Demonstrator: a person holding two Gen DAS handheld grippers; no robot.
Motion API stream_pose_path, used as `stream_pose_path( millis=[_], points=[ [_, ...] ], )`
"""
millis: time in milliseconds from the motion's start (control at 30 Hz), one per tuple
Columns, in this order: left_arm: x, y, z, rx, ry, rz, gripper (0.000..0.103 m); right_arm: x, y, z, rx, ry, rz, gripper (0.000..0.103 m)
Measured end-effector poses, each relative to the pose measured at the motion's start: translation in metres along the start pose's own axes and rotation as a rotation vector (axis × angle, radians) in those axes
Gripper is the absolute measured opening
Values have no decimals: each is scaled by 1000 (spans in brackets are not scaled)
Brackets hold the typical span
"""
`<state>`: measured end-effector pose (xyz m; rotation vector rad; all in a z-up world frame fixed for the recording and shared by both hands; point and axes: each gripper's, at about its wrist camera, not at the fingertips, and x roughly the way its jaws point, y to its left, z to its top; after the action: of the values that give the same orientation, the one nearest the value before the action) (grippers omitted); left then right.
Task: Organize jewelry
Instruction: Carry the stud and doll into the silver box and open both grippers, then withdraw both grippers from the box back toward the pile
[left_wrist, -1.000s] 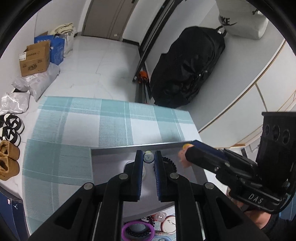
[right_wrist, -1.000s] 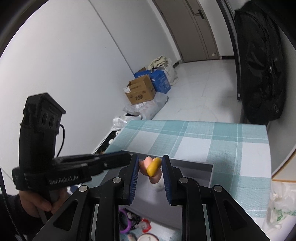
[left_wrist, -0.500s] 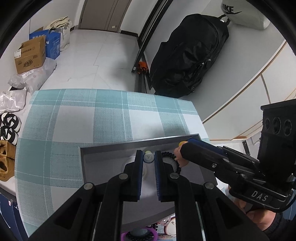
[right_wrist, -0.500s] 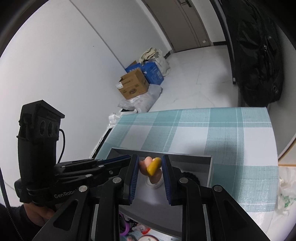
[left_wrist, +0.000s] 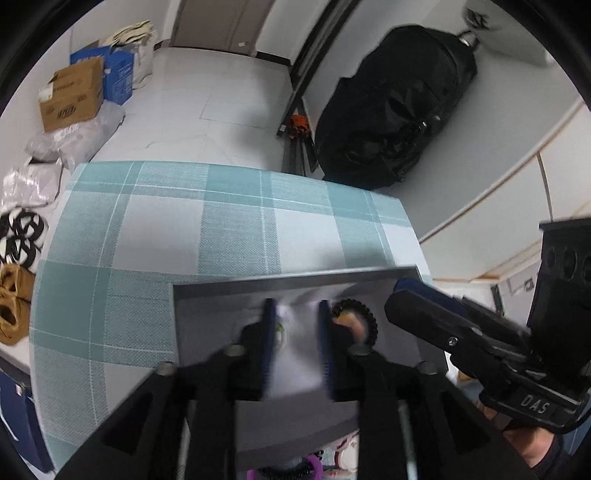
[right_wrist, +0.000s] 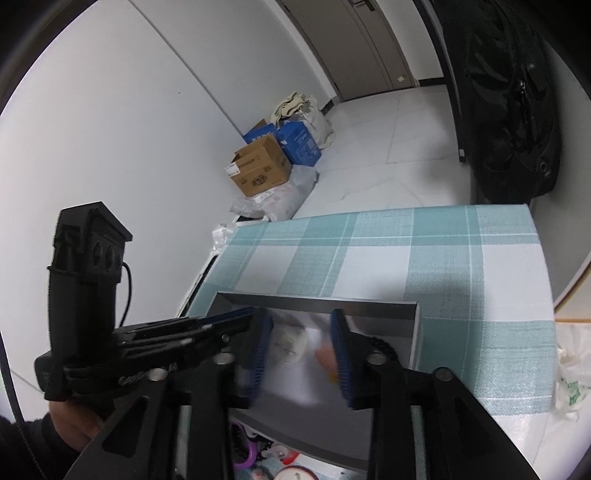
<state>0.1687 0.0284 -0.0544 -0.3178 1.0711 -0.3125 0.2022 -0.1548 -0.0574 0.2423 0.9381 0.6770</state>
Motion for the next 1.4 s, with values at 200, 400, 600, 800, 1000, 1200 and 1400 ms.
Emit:
stream_pose_path(
  millis=[200, 400, 600, 800, 1000, 1200, 1400],
  points=[
    [-17, -6, -5, 17, -67, -1, 57, -17, 6, -1, -28, -51, -40, 66],
    [-26, -6, -11, 14, -78, -7, 57, -25, 2, -10, -5, -55, -74, 72],
    [-39, -13, -22, 50, -114, 10, 59, -29, 5, -20, -24, -46, -90, 73],
    [-49, -14, -39, 68, -125, 24, 62, -41, 8, -30, -32, -71, -93, 77],
    [-62, -18, -56, 94, -150, 59, 66, -50, 18, -43, -70, -68, -73, 77],
    [-74, -22, -75, 121, -195, 98, 72, -59, 22, -57, -98, -81, -73, 84],
    [-74, -24, -97, 140, -186, 118, 75, -67, 22, -73, -100, -81, -73, 85]
  ],
)
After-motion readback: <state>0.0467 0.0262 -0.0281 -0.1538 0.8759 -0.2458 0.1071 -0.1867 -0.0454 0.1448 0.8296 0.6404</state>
